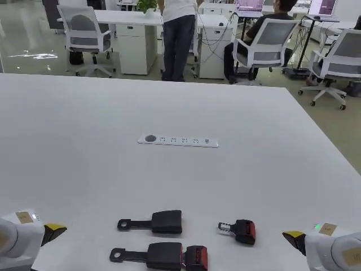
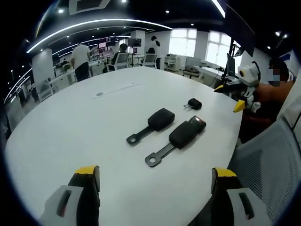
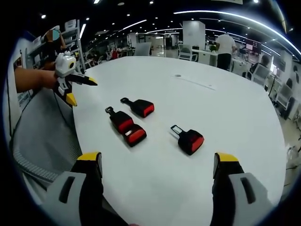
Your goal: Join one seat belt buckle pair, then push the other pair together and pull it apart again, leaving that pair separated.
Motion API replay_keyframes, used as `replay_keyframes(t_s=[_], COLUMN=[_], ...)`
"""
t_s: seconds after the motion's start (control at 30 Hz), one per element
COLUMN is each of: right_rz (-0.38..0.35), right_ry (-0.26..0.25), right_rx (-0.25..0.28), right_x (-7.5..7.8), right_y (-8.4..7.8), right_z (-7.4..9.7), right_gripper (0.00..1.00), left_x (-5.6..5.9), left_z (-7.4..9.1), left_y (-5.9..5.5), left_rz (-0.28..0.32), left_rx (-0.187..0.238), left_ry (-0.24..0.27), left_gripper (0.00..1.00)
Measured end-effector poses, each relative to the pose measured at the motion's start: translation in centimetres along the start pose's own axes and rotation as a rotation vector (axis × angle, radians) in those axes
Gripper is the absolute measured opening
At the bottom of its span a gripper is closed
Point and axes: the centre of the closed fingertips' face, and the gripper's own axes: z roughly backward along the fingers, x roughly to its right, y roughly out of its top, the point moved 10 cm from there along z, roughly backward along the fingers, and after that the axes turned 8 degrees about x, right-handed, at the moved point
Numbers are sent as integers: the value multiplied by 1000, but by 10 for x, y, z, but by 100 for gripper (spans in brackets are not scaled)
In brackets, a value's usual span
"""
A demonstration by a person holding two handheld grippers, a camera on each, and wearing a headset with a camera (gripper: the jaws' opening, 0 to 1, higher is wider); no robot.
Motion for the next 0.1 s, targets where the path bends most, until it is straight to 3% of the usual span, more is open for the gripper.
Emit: replay_keyframes(t_s=[0.1], right_rz=[-7], right_ry=[-9], right_rx=[10], right_x=[0], right_y=[2], right_z=[1], right_gripper=[95], left_x=[0], left_z=[0], left_y=[-1], left_rz=[-5], left_rx=[0], left_ry=[-7], left_gripper=[100])
